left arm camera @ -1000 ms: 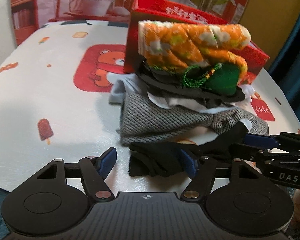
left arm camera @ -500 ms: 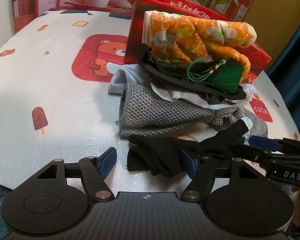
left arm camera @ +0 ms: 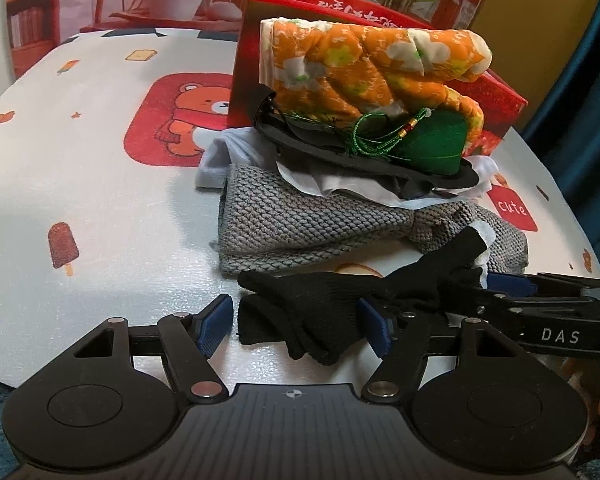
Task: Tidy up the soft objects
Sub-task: 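Close the right gripper on the black glove while the left gripper closes beside it, then carry the black glove over the red box and open both grippers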
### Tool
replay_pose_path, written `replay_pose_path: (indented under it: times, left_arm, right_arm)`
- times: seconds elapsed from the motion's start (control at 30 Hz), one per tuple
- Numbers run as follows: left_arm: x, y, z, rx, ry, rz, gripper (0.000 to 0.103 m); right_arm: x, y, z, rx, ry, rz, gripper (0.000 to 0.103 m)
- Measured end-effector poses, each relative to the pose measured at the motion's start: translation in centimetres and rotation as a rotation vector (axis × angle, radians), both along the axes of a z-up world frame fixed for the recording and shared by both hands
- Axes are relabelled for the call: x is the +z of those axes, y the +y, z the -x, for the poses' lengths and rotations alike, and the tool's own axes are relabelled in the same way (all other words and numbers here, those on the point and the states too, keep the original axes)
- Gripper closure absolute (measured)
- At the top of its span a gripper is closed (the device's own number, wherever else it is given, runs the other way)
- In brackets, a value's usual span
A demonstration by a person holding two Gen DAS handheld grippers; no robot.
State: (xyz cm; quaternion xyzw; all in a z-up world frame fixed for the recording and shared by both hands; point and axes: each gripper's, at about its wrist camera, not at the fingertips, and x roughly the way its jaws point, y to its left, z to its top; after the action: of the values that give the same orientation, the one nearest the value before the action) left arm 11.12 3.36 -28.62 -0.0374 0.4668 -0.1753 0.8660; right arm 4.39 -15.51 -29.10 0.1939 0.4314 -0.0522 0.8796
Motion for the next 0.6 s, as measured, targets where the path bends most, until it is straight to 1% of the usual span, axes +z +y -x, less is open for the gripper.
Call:
replay_pose_path:
  times: [0.07,0.1,0.13,0.17,0.2,0.27,0.3,0.33,0.37,0.4,0.47,0.57,0.6]
  left_arm:
    - [0.0,0.0,-0.1,-0.003,0.001,0.004,0.033]
    - [0.0,0.0,0.0,-0.006,0.000,0.005,0.034]
    - [0.0,0.0,0.0,-0.010,0.000,0.010,0.038]
    - [0.0,0.0,0.1,-0.013,-0.001,0.014,0.042]
    - [0.0,-0.1,0.1,-0.018,0.000,0.018,0.044]
    - [0.1,-0.1,0.1,-0.026,-0.001,0.022,0.053]
    - [0.1,0.0,0.1,-0.030,0.000,0.028,0.057]
    - [0.1,0.1,0.2,-0.036,0.001,0.038,0.064]
    - [0.2,0.1,0.2,-0.039,0.000,0.043,0.066]
    - [0.3,0.1,0.3,-0.039,-0.004,0.041,0.067]
    - [0.6,0.0,0.5,-0.044,-0.024,0.041,0.071]
    - [1.5,0.0,1.0,-0.044,-0.068,0.039,0.073]
    - [1.8,0.0,1.1,-0.042,-0.083,0.038,0.073]
  right_arm:
    - [-0.1,0.1,-0.2,0.014,-0.008,-0.008,0.042]
    - [-0.2,0.2,-0.2,0.015,-0.011,-0.008,0.042]
    - [-0.2,0.3,-0.3,0.016,-0.014,-0.007,0.042]
    - [-0.2,0.3,-0.3,0.019,-0.015,-0.007,0.046]
    - [-0.1,0.4,-0.3,0.028,-0.019,-0.012,0.055]
    - [-0.2,0.5,-0.3,0.053,-0.023,-0.036,0.066]
    - [-0.1,0.6,-0.2,0.062,-0.025,-0.036,0.069]
    - [0.0,0.6,-0.2,0.067,-0.028,-0.036,0.071]
    - [0.0,0.7,-0.2,0.069,-0.030,-0.039,0.074]
    - [0.1,0.6,-0.2,0.068,-0.034,-0.041,0.077]
    - [0.3,0.6,0.0,0.065,-0.043,-0.040,0.080]
    - [0.9,0.7,0.3,0.068,-0.070,-0.024,0.087]
    - [1.2,0.8,0.3,0.071,-0.082,-0.017,0.088]
